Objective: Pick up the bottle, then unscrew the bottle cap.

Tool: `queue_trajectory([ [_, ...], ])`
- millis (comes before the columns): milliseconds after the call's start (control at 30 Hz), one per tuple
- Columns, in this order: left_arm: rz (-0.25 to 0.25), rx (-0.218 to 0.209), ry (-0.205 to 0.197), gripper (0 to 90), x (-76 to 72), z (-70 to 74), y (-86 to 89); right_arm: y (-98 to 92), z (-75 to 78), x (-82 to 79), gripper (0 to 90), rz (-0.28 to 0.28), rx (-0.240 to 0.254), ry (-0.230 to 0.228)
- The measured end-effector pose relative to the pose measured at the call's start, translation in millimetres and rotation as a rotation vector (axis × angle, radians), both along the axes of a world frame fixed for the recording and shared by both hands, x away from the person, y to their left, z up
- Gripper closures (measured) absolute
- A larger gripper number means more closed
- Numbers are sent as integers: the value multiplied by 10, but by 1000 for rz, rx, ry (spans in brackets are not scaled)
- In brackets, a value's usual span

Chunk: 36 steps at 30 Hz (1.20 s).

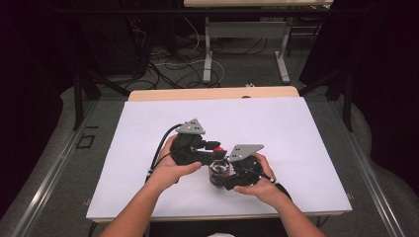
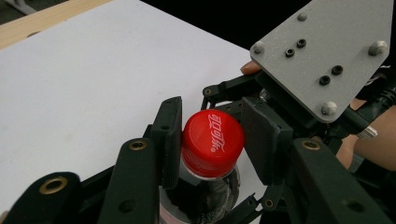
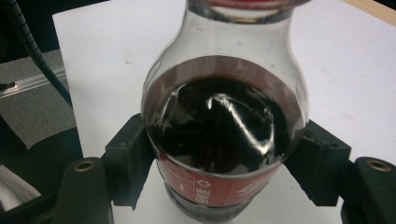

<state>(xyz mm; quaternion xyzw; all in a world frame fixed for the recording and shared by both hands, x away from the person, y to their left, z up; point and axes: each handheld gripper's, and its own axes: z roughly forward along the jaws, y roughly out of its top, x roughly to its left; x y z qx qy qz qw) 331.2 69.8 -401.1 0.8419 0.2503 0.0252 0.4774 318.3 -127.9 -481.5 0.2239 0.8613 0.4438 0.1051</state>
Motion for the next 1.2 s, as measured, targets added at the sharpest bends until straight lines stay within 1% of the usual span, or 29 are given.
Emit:
queue_trajectory([
  [67, 7, 3, -6, 604, -4, -2, -6, 0, -2, 1, 299, -2, -1, 0],
  [100, 16, 3, -11, 607, -13, -4, -13, 2, -2, 1, 299, -16, -1, 1],
  [167, 41, 4, -22, 610, -36, -4, -31, -3, 4, 4, 299, -26, -5, 0],
  [200, 62, 7, -36, 611, -47, -3, -50, -4, 6, 0, 299, -36, -6, 3],
  [233, 81, 7, -37, 611, -58, -4, -64, -4, 2, 7, 299, -41, 1, -4],
  [267, 81, 7, -37, 612, -58, -4, -64, -4, 3, 9, 299, -50, 1, -3],
  [300, 127, 9, -47, 613, -86, -9, -99, 0, 4, 7, 300, -64, 4, 0],
  [333, 127, 9, -47, 613, -86, -9, -99, 1, 2, 10, 299, -72, -3, -9],
  [367, 179, 20, -65, 614, -114, -19, -134, 0, 5, 11, 299, -80, -19, -9],
  [400, 206, 21, -75, 614, -131, -29, -155, 13, -6, 7, 300, -109, -13, -26],
  [433, 230, 19, -81, 614, -149, -39, -177, 19, -6, 3, 299, -123, -19, -24],
  [467, 230, 19, -81, 613, -149, -39, -177, 22, -12, 4, 299, -134, -24, -36],
  [567, 258, 8, -78, 610, -158, -50, -210, 6, -18, 17, 299, -136, -14, -22],
  [633, 244, 4, -66, 604, -134, -42, -199, -7, -17, 25, 299, -127, -3, -11],
  [667, 215, -2, -64, 600, -114, -33, -175, -15, -10, 25, 299, -114, -7, -4],
  [700, 215, -2, -64, 585, -114, -33, -175, -14, -9, 22, 299, -113, 4, -6],
  [733, 199, -2, -61, 567, -106, -24, -160, -18, -5, 26, 299, -101, 5, -5],
  [767, 183, -14, -49, 554, -94, -5, -122, -22, -2, 25, 299, -91, 6, -3],
  [800, 183, -14, -49, 547, -94, -5, -122, -26, 5, 22, 299, -89, 9, 7],
  [833, 132, -25, -36, 542, -61, 15, -71, -26, 1, 26, 299, -86, 21, -1],
  [867, 132, -25, -36, 533, -61, 15, -71, -30, 4, 27, 299, -77, 21, -2],
  [900, 92, -36, -15, 520, -39, 26, -32, -33, 10, 28, 299, -65, 21, 0],
  [933, 92, -36, -15, 518, -39, 26, -32, -33, 10, 28, 299, -65, 21, 0],
  [967, 41, -33, -9, 517, -6, 34, 7, -31, 20, 17, 299, -50, 19, 16],
  [1000, 15, -40, 2, 516, 10, 31, 15, -23, 15, 9, 299, -50, 27, 18],
  [1033, 15, -40, 2, 514, 10, 31, 15, -18, 12, 18, 299, -33, 27, 7],
  [1067, -9, -42, 9, 514, 22, 29, 23, -13, 17, 0, 299, -32, 26, 25],
  [1133, -36, -39, 9, 517, 38, 28, 32, -9, 18, 2, 298, -16, 24, 32],
  [1200, -41, -36, 13, 558, 44, 25, 34, -6, 18, 0, 299, -15, 29, 34],
])
